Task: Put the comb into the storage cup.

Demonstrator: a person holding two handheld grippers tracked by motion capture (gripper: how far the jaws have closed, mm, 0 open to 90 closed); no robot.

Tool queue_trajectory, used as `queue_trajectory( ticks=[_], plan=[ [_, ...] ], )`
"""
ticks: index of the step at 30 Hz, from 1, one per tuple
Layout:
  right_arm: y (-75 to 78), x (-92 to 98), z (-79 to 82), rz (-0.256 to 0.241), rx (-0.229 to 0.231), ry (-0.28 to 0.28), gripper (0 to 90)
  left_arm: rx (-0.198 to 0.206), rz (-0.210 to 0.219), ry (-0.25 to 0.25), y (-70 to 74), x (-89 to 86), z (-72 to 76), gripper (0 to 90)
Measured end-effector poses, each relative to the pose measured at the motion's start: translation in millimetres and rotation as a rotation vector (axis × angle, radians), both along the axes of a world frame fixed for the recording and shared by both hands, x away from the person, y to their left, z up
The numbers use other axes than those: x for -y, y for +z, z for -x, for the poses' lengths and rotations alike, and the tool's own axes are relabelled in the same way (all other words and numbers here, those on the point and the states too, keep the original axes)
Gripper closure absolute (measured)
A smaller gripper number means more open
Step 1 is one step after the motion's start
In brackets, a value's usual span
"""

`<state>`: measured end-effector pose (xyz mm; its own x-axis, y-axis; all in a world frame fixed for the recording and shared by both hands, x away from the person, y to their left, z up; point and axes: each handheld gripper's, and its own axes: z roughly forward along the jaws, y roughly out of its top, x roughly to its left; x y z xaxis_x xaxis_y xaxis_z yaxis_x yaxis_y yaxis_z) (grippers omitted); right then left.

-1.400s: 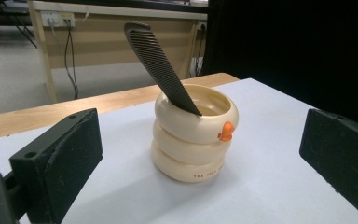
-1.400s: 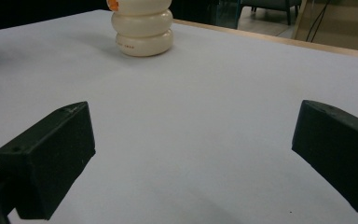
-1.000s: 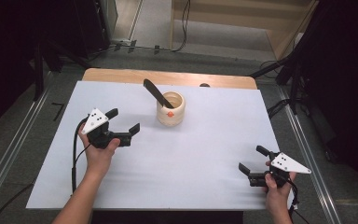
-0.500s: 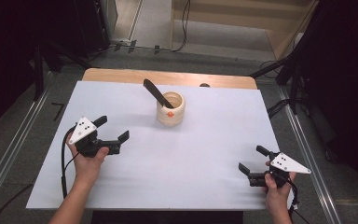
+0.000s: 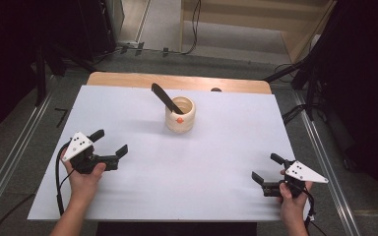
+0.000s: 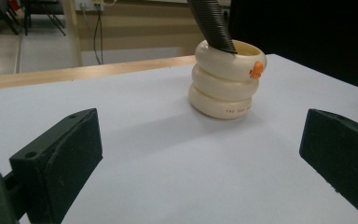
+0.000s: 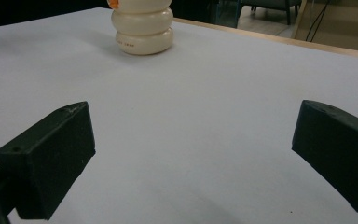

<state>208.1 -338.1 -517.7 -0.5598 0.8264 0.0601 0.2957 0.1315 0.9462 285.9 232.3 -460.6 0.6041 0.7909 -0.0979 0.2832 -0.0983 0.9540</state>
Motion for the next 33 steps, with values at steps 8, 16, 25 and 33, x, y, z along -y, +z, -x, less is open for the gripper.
queue_trajectory(
  ticks=[8,16,25,33],
  plan=[
    [0.0,-0.2,0.1,0.002,-0.001,-0.002,0.0,-0.001,-0.01,0.012,-3.9,-9.0,5.9,0.0],
    [0.1,-0.5,0.3,0.002,-0.004,-0.004,0.0,-0.007,-0.01,0.032,-6.3,-20.8,12.3,0.0],
    [0.0,-0.4,0.1,0.007,-0.001,-0.004,0.0,-0.007,-0.014,0.051,-8.7,-32.0,18.1,0.0],
    [-0.1,-0.5,0.1,0.002,0.0,-0.004,0.0,-0.011,-0.035,0.069,-12.2,-43.9,24.1,0.0]
  ],
)
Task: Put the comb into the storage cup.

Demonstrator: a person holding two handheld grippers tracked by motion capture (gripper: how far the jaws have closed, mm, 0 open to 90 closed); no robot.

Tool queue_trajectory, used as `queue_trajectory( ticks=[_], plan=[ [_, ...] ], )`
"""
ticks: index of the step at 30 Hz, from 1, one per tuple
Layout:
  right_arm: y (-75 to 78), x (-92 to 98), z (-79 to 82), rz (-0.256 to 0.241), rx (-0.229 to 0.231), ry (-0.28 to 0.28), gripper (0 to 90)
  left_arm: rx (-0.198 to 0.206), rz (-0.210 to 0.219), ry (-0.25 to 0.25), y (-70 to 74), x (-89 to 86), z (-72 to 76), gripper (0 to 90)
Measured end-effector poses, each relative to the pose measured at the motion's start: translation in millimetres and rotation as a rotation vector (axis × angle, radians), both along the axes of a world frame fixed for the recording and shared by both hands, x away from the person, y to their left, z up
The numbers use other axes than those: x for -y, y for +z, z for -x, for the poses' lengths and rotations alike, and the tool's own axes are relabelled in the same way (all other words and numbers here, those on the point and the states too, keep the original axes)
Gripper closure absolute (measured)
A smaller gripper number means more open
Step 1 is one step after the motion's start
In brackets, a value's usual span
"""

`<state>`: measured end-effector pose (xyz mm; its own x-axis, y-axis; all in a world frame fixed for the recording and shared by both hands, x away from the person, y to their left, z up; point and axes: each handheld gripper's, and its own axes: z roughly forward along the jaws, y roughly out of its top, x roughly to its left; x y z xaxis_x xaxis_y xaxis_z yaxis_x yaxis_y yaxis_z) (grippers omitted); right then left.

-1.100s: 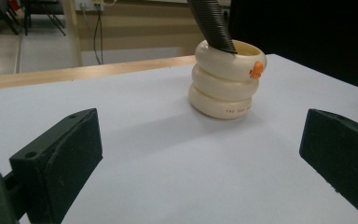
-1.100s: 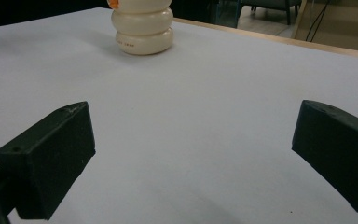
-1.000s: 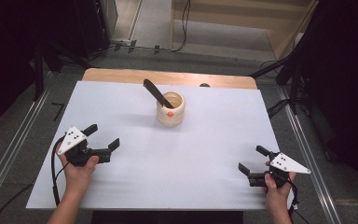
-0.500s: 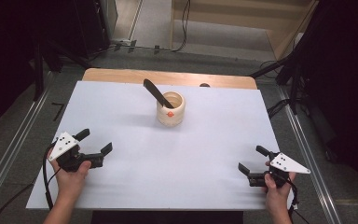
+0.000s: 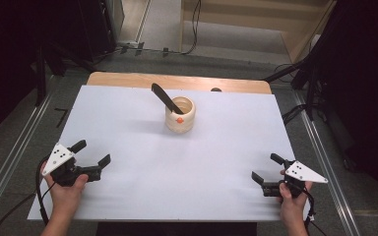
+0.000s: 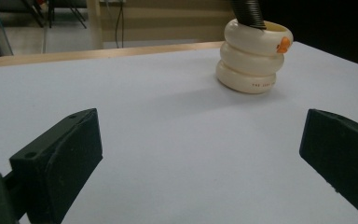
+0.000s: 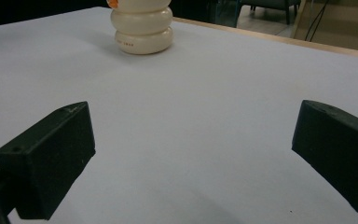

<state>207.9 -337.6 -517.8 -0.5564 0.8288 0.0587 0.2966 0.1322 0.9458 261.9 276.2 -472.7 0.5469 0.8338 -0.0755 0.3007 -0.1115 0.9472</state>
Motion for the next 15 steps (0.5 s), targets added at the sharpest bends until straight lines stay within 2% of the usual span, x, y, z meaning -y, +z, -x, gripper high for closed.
queue_trajectory(
  ticks=[15],
  plan=[
    [-0.1,0.0,-0.1,0.003,0.001,-0.002,0.0,-0.016,-0.016,0.032,-5.4,-25.0,10.2,0.0]
  ],
)
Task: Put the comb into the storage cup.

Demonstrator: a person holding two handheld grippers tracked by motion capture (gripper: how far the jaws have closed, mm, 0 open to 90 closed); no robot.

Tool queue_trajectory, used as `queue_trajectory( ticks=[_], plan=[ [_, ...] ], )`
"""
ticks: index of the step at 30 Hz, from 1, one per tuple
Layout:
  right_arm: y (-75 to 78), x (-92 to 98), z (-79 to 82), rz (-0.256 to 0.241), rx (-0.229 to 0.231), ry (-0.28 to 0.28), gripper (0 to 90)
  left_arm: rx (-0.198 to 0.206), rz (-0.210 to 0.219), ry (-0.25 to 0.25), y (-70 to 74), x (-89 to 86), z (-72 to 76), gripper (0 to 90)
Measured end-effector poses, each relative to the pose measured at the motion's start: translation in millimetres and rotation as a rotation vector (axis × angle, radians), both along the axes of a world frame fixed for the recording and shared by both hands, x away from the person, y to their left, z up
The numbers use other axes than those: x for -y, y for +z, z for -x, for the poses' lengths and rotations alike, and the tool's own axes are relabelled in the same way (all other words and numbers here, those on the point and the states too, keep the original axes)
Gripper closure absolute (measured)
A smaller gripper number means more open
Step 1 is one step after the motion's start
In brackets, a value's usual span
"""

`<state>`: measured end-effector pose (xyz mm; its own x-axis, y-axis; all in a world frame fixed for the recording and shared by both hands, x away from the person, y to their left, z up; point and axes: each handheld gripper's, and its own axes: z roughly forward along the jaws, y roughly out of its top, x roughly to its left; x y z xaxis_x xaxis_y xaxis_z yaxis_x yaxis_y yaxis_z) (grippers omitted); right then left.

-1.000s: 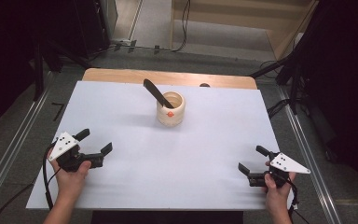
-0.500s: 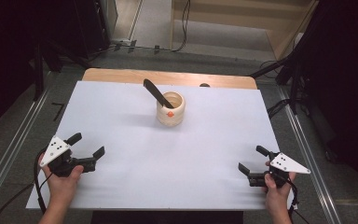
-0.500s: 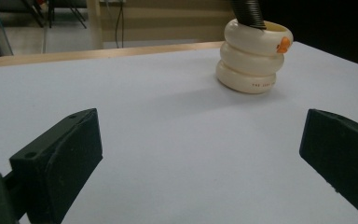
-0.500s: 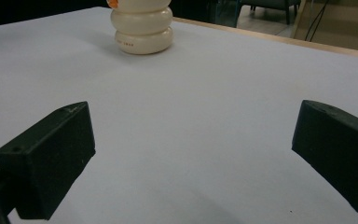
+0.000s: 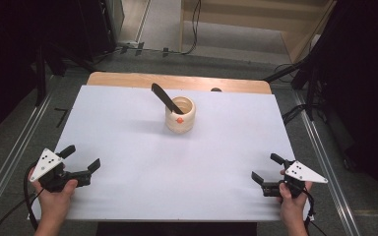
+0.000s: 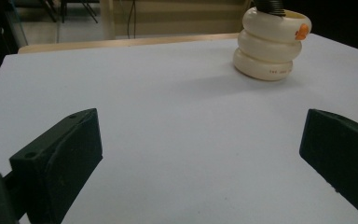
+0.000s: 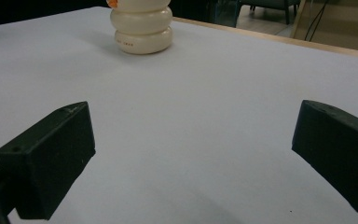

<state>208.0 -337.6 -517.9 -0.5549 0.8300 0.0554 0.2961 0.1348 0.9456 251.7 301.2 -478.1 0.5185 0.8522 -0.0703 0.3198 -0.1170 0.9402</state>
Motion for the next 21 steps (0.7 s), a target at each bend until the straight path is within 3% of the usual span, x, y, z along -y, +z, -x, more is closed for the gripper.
queue_trajectory(
  ticks=[21],
  plan=[
    [-0.1,0.1,-0.2,-0.003,0.002,-0.002,0.0,-0.005,-0.034,0.012,-6.3,-20.6,8.8,0.0]
  ],
)
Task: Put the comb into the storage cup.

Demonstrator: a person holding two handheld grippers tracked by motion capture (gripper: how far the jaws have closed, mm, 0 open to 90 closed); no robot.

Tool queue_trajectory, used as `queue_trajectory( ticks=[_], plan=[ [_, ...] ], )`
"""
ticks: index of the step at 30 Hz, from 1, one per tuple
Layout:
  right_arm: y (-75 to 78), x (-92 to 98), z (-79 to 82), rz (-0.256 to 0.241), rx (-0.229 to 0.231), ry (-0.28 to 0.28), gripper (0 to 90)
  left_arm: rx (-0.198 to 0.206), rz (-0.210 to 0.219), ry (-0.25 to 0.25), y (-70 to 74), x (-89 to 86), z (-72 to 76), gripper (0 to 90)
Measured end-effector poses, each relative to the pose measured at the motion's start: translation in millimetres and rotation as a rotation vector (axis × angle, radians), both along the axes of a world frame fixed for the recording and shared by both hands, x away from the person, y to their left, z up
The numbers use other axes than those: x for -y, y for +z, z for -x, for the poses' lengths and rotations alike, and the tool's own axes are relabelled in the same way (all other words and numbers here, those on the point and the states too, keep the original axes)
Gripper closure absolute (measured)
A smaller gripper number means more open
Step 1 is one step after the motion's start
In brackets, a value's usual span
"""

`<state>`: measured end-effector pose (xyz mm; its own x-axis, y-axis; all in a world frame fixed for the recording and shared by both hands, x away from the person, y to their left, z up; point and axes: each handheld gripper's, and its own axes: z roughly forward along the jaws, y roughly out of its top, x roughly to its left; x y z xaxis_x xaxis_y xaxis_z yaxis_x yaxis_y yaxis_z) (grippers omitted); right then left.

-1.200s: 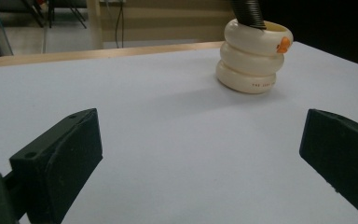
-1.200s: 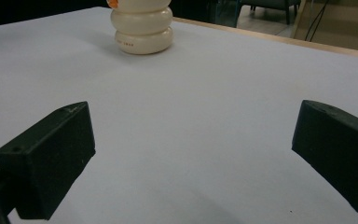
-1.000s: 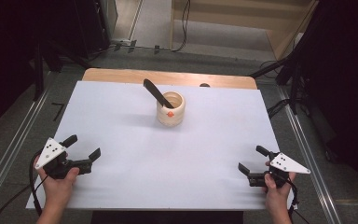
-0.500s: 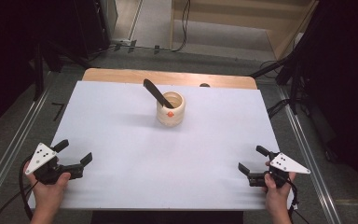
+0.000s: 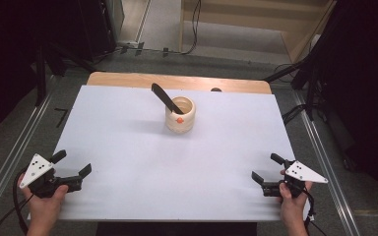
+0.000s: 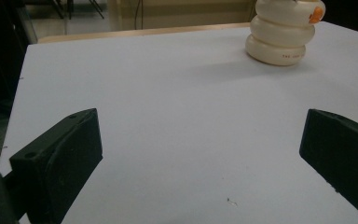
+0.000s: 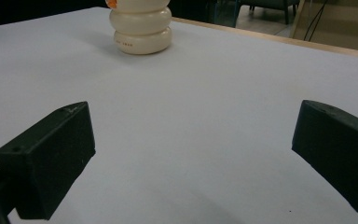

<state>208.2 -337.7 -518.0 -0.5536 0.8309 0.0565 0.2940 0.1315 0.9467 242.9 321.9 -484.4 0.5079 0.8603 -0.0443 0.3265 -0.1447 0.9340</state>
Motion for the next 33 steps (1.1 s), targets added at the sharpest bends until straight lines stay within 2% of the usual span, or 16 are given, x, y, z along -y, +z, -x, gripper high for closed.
queue_trajectory(
  ticks=[12,20,33],
  plan=[
    [-0.2,-0.2,0.0,-0.002,-0.004,-0.003,0.0,-0.004,0.011,0.0,-1.9,-8.3,2.4,0.0],
    [-0.1,-0.9,-0.4,0.004,-0.007,-0.003,0.0,0.004,0.06,-0.008,-5.0,-11.3,4.3,0.0],
    [-0.3,-0.7,-0.6,-0.001,-0.009,-0.004,0.0,0.008,0.054,-0.035,-6.3,-10.6,4.5,0.0]
  ],
)
